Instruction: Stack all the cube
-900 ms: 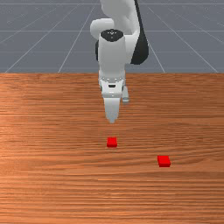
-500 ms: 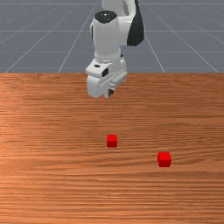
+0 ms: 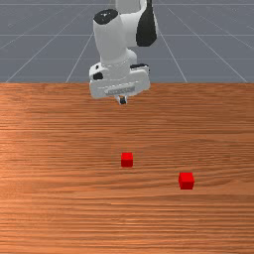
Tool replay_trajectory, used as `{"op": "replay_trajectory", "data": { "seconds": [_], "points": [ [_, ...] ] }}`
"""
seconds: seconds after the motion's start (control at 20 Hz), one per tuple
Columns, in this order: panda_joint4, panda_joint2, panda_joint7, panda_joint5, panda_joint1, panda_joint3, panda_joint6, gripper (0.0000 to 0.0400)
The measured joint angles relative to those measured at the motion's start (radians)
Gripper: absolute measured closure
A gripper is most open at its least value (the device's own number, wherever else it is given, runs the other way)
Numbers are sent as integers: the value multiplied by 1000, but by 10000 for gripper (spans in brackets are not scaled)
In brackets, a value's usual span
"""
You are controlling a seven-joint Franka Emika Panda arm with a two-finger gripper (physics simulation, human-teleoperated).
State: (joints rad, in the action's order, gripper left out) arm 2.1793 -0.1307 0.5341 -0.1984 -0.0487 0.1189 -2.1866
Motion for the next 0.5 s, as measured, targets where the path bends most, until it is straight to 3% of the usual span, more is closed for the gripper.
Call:
{"op": "replay_trajectory", "data": {
  "seconds": [0.05,0.1,0.15,0.2,0.3,0.5],
  "points": [
    [3,-1,5,-2,0,0,-1,243],
    [6,-3,5,-2,0,1,-5,147],
    [10,-8,4,-3,0,1,-22,89],
    [16,-11,5,-6,-1,0,-51,54],
    [11,-49,22,-16,-7,-3,-155,20],
    [-3,-246,75,-38,-32,-18,-395,3]
  ]
}}
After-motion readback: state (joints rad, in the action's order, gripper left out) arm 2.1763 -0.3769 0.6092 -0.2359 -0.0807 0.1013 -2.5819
